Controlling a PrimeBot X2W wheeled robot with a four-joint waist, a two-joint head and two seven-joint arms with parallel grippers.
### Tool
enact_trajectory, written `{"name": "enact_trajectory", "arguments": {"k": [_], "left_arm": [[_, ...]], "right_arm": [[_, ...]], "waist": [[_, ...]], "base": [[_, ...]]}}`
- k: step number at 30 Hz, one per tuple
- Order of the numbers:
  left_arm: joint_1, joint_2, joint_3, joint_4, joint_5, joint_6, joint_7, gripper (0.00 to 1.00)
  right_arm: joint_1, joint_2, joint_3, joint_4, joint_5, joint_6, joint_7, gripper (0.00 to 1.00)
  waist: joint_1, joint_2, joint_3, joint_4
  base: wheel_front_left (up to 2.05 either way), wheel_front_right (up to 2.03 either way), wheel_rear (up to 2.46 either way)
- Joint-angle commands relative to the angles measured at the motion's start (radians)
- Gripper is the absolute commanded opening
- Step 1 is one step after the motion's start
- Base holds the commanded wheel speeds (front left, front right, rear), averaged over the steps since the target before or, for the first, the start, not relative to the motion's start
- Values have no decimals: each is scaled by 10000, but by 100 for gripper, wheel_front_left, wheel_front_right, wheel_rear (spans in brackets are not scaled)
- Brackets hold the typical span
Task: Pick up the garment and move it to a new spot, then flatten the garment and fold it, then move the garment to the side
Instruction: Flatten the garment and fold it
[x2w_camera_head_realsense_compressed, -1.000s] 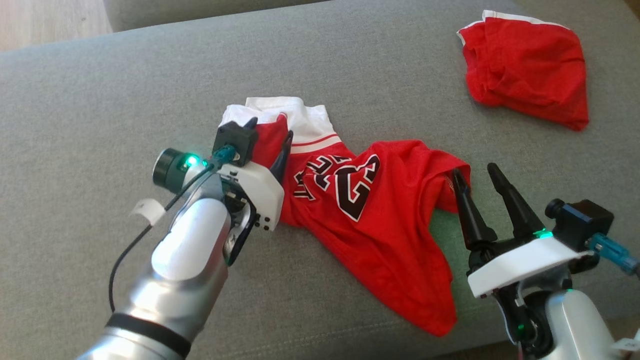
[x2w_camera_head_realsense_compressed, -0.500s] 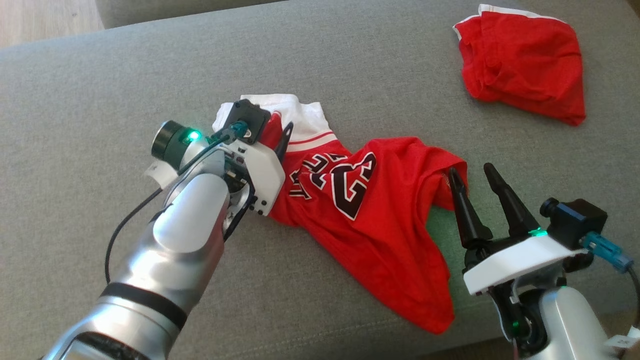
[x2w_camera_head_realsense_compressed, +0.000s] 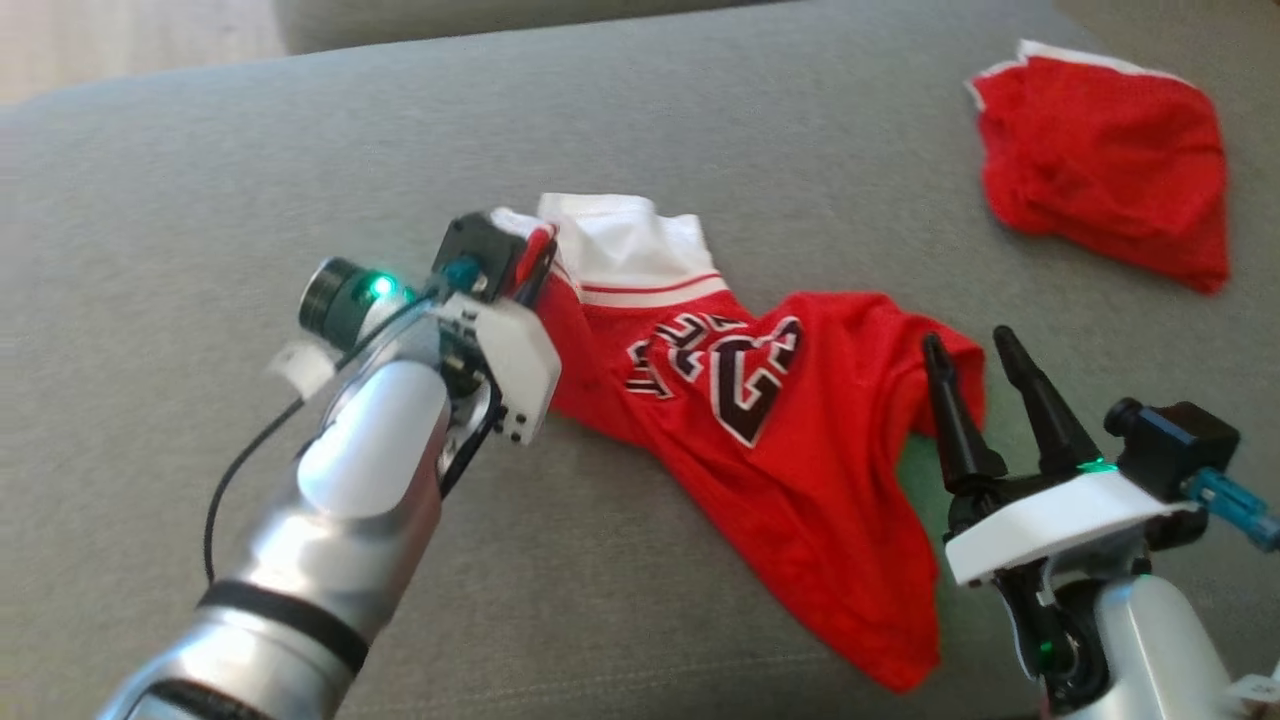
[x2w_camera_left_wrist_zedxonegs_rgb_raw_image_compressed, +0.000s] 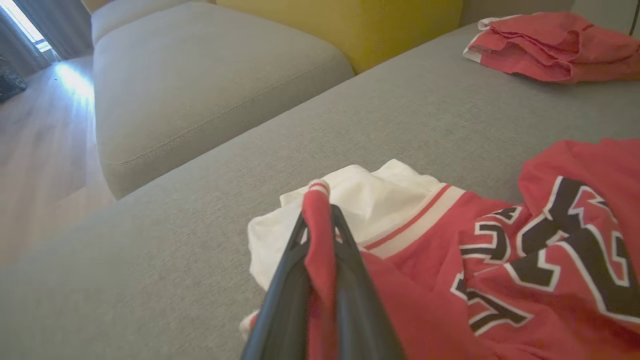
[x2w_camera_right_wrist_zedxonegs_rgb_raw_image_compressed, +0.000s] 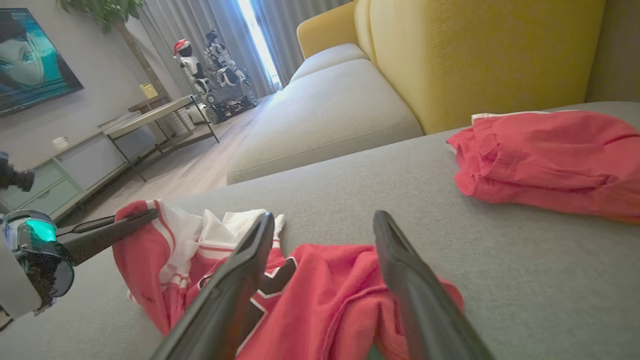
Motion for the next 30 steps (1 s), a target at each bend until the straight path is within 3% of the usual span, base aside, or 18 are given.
{"name": "enact_trajectory", "arguments": {"k": [1, 12, 24, 25, 26, 27, 30], "left_arm": [[65, 441, 261, -368, -128, -45, -203, 0], [2076, 1185, -91, -1759, -709, -498, -28, 0], [3396, 1650, -545, -2663, -835, -493, 609, 1], [3466, 1669, -563, -2712, -848, -471, 643, 38], [3527, 1689, -565, -2751, -860, -423, 669, 66], [3574, 1709, -557, -2788, -876, -369, 698, 100], [3675, 1720, -443, -2920, -983, -153, 729, 100]], "right_arm": [[-47, 45, 152, -313, 5, 65, -70, 100], [176, -27, -49, -431, -20, 65, 180, 100], [132, -10, 32, -410, -53, 65, 292, 100], [135, -20, 32, -411, -51, 65, 307, 100], [137, -30, 28, -413, -48, 65, 322, 100], [137, -37, 22, -418, -47, 65, 336, 100], [144, -48, 16, -460, -46, 65, 365, 100]], "waist": [[0, 0, -304, 517], [0, 0, -815, 2319], [0, 0, -843, 2584], [0, 0, -852, 2574], [0, 0, -860, 2561], [0, 0, -863, 2547], [0, 0, -852, 2511]], "base": [[0, 0, 0], [0, 0, 0], [0, 0, 0], [0, 0, 0], [0, 0, 0], [0, 0, 0], [0, 0, 0]]}}
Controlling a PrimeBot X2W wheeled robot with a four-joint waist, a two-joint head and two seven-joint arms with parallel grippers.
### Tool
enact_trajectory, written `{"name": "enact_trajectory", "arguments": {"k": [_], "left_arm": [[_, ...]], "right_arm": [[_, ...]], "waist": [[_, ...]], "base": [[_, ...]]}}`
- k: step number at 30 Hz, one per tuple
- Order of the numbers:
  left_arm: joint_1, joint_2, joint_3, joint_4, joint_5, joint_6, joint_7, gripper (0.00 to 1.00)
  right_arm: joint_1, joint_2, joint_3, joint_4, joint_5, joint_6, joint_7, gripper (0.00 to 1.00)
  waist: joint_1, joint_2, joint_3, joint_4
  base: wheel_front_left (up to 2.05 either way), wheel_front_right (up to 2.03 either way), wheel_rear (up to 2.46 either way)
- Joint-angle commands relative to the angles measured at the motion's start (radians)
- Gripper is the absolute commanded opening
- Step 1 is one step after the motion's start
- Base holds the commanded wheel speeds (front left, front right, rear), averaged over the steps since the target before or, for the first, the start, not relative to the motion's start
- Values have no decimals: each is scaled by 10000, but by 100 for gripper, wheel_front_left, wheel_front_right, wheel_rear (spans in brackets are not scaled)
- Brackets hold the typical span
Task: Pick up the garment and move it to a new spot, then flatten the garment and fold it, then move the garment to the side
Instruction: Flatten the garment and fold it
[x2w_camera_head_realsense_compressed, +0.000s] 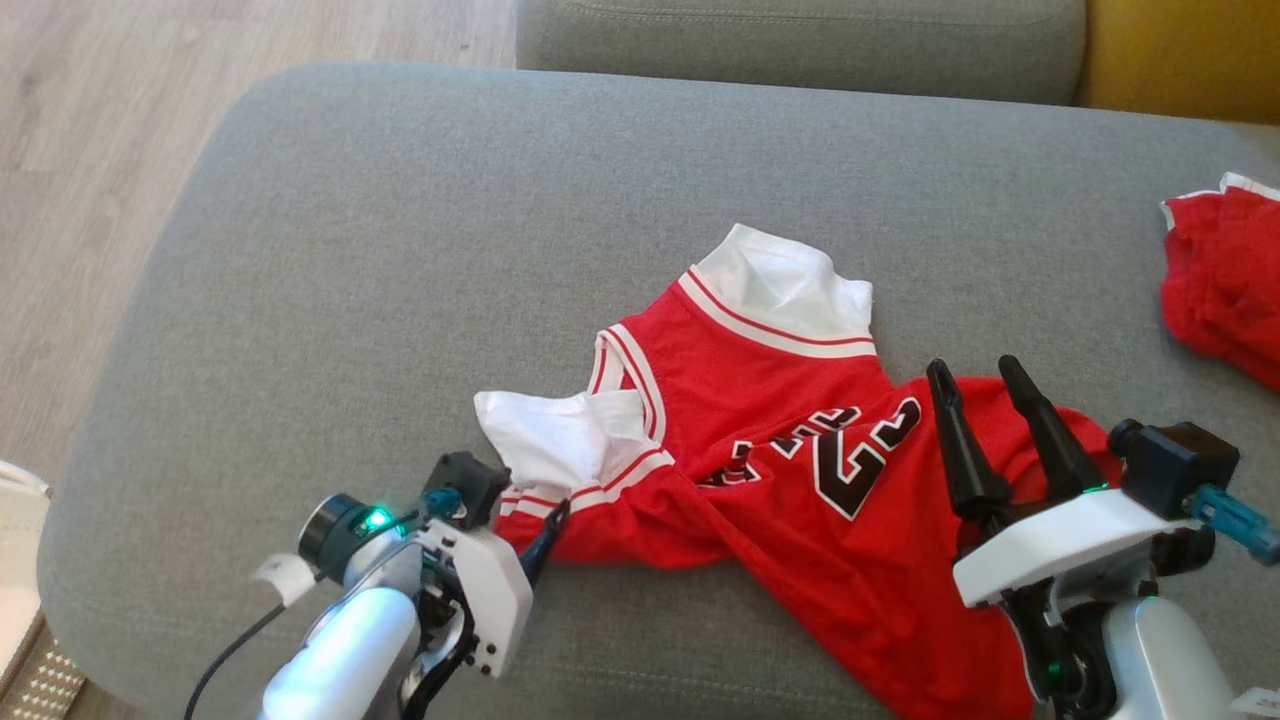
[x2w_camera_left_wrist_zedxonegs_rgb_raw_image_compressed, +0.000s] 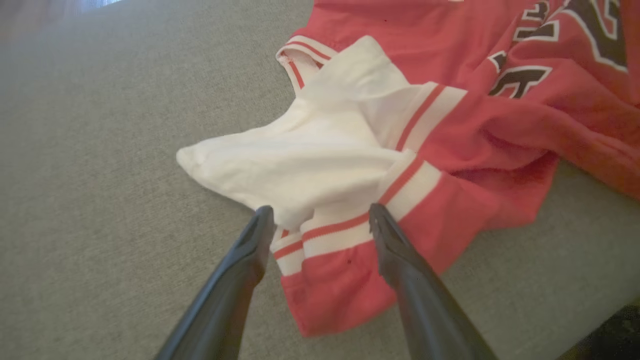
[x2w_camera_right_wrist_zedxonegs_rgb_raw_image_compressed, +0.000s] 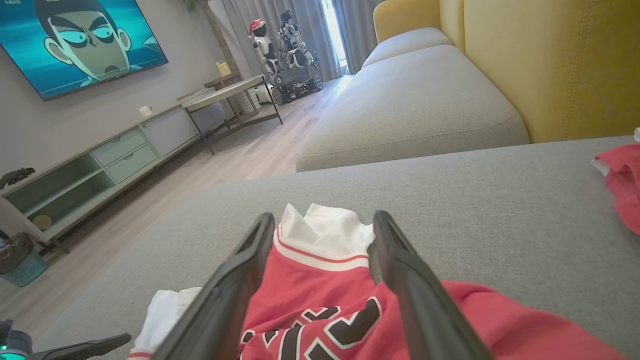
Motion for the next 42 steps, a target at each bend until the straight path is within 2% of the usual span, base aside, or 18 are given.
{"name": "enact_trajectory", "arguments": {"k": [1, 5, 15, 19, 27, 34, 42], "left_arm": [[-299, 215, 471, -378, -80, 132, -67, 100], [-227, 252, 937, -744, -399, 539, -325, 100], [-45, 419, 2555, -2491, -1156, 1816, -1753, 100], [228, 409, 2933, -2977, -1399, 2103, -2000, 100], [508, 446, 2815, -2666, -1526, 2129, -1715, 100], [253, 589, 2463, -1432, -1453, 1947, -1043, 100], [-209, 615, 2468, -222, -1446, 1989, -1030, 100]], "right_arm": [[-248, -43, 220, -408, -33, 65, 39, 100], [-175, -34, 211, -389, -28, 65, 30, 100], [-12, 5, 241, -340, 61, 65, -58, 100], [12, 19, 298, -357, 65, 65, -89, 100], [-105, 38, 443, -368, 41, 65, -93, 100], [-212, 57, 503, -333, 12, 65, -132, 100], [-312, 82, 484, -316, 1, 65, -193, 100]], "waist": [[0, 0, -15, -16], [0, 0, -99, -82], [0, 0, -335, -238], [0, 0, -295, -321], [0, 0, -52, -586], [0, 0, 233, -1096], [0, 0, 458, -1469]], "base": [[0, 0, 0], [0, 0, 0], [0, 0, 0], [0, 0, 0], [0, 0, 0], [0, 0, 0], [0, 0, 0]]}}
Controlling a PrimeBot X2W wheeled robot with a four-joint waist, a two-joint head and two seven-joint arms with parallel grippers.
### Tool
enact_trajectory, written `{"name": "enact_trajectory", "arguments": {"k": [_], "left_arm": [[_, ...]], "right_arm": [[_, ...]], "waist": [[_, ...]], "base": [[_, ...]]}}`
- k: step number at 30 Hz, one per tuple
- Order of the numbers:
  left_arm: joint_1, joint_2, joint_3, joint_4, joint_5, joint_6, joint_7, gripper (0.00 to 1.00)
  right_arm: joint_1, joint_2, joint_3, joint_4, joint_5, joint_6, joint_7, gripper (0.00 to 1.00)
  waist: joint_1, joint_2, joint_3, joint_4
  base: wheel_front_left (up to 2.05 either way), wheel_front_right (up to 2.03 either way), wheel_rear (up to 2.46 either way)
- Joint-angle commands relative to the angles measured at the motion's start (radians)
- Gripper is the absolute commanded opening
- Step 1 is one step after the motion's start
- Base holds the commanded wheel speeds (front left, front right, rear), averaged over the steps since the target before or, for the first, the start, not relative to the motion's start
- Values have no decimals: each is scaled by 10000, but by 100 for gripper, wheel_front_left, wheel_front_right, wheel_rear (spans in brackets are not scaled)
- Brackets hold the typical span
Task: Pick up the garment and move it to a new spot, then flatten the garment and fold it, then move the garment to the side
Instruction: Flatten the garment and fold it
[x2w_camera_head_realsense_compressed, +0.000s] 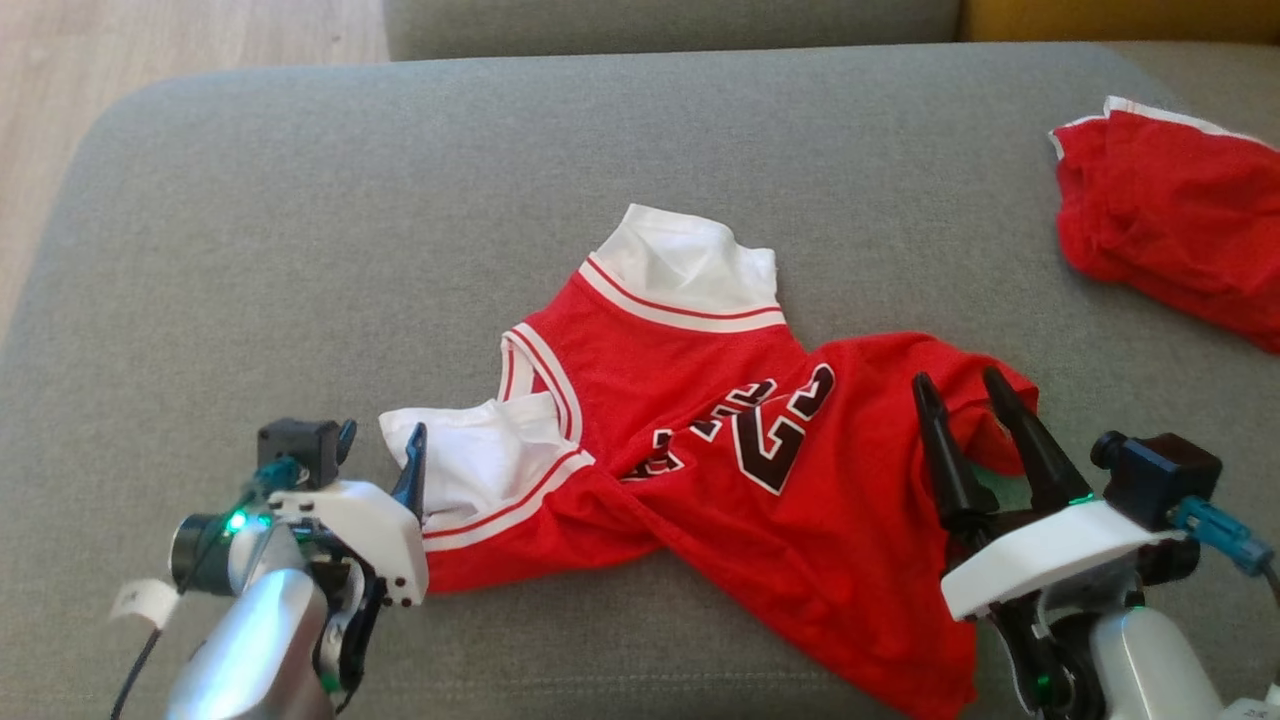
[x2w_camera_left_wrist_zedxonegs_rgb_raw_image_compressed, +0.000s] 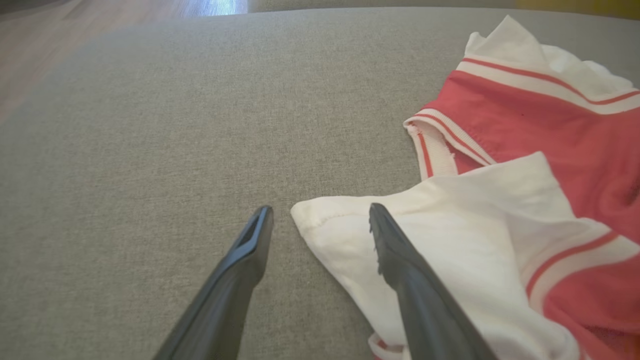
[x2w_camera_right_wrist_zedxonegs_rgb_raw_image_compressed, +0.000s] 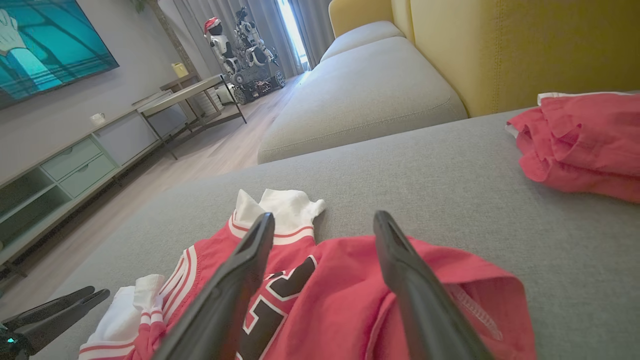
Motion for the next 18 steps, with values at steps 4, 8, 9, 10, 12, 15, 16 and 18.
{"name": "enact_trajectory", "arguments": {"k": [4, 8, 9, 10, 12, 15, 16, 18], "left_arm": [[-746, 266, 267, 244, 47, -83, -126, 100], [-979, 230, 138, 684, 78, -199, -48, 100], [-1026, 207, 122, 784, 56, -245, -36, 100], [-1069, 184, 117, 873, 30, -281, -44, 100], [-1153, 152, 117, 1042, -4, -318, -100, 100], [-1266, 105, 49, 1314, -26, -416, -74, 100], [-1293, 81, 6, 1408, -36, -472, -16, 100], [-1332, 37, -83, 1567, -66, -609, 108, 71]], "right_arm": [[-511, 76, 220, -305, -24, 65, -112, 100], [-547, 87, 189, -315, -30, 65, -144, 100], [-541, 89, 179, -305, -34, 65, -155, 100], [-538, 91, 173, -292, -40, 65, -165, 100], [-542, 96, 164, -259, -59, 65, -180, 100], [-553, 102, 160, -229, -70, 65, -189, 100], [-557, 104, 146, -229, -78, 65, -192, 100], [-560, 106, 105, -231, -103, 65, -194, 100]], "waist": [[0, 0, 96, -129], [0, 0, 180, -193], [0, 0, 186, -205], [0, 0, 191, -216], [0, 0, 192, -238], [0, 0, 174, -259], [0, 0, 170, -261], [0, 0, 151, -258]], "base": [[0, 0, 0], [0, 0, 0], [0, 0, 0], [0, 0, 0], [0, 0, 0], [0, 0, 0], [0, 0, 0], [0, 0, 0]]}}
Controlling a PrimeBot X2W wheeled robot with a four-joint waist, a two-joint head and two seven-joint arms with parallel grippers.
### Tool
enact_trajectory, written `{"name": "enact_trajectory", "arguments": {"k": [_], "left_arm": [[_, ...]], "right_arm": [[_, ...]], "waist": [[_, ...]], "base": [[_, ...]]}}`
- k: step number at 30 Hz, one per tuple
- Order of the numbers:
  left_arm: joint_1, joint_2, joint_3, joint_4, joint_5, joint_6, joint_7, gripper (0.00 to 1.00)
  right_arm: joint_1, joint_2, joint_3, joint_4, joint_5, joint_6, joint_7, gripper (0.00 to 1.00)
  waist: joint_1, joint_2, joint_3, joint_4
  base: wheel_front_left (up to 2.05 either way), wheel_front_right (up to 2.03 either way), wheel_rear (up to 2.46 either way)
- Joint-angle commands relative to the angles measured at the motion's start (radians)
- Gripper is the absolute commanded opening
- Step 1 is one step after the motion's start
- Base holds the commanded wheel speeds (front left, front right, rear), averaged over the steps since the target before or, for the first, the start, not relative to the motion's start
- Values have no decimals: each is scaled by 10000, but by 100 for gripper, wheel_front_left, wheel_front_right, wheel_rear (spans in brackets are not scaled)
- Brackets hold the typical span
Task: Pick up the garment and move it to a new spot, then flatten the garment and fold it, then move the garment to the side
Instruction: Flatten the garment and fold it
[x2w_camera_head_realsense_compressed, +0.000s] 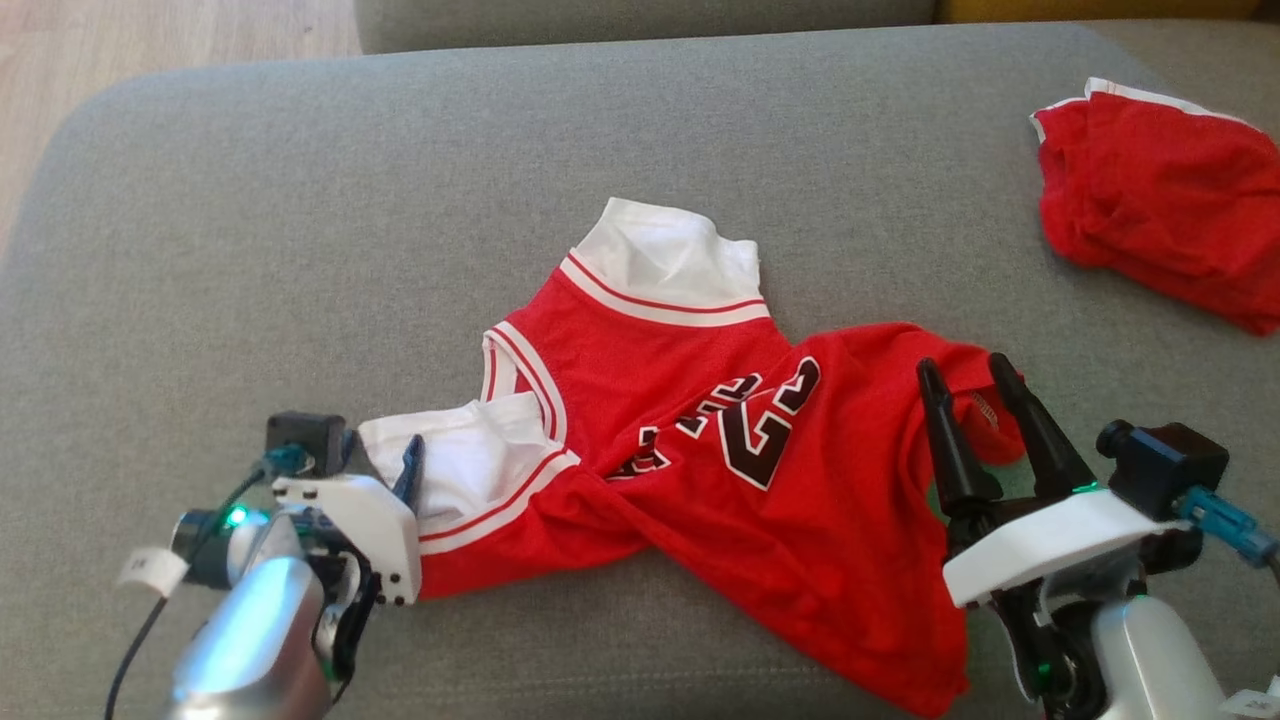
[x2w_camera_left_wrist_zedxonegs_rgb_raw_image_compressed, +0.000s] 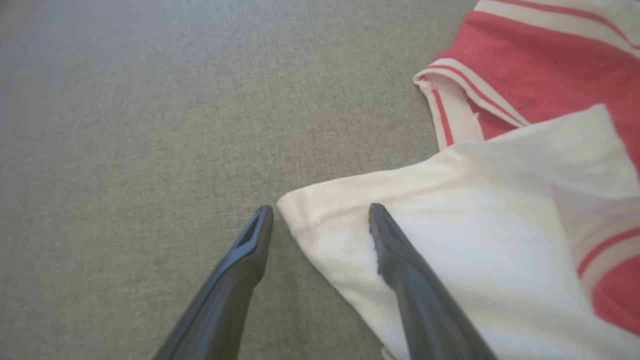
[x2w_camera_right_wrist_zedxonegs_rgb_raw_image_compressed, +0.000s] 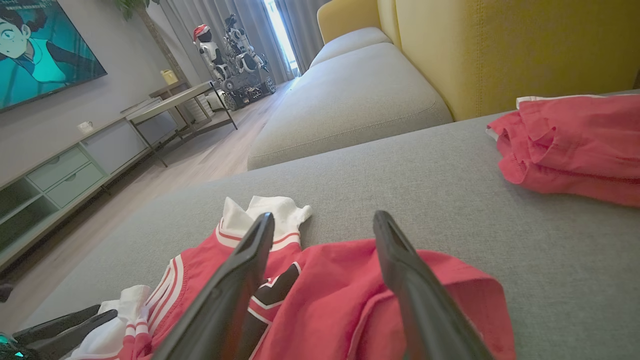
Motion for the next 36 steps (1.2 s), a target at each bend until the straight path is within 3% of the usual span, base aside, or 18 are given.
{"name": "enact_trajectory", "arguments": {"k": [1, 2, 18, 30, 36], "left_arm": [[-537, 160, 228, -70, -69, -92, 27, 7], [-562, 147, 218, -24, -84, -115, 21, 0], [-543, 243, 558, -361, -289, 136, -1181, 0], [-112, 492, 954, -2129, -175, 596, -1629, 0], [92, 550, 1152, -3039, -65, 796, -1669, 0]], "right_arm": [[-364, 51, 165, -297, -95, 67, -93, 100], [-366, 52, 146, -300, -102, 67, -90, 100], [-145, 63, -55, -395, -213, 67, -14, 100], [1321, 37, -368, -978, -133, 67, 562, 100], [2329, -595, 190, -1318, -230, 67, 1205, 100]], "waist": [[0, 0, -18, 9], [0, 0, -23, 15], [0, 0, -225, 101], [0, 0, -251, -135], [0, 0, -93, -350]], "base": [[0, 0, 0], [0, 0, 0], [0, 0, 0], [0, 0, 0], [0, 0, 0]]}}
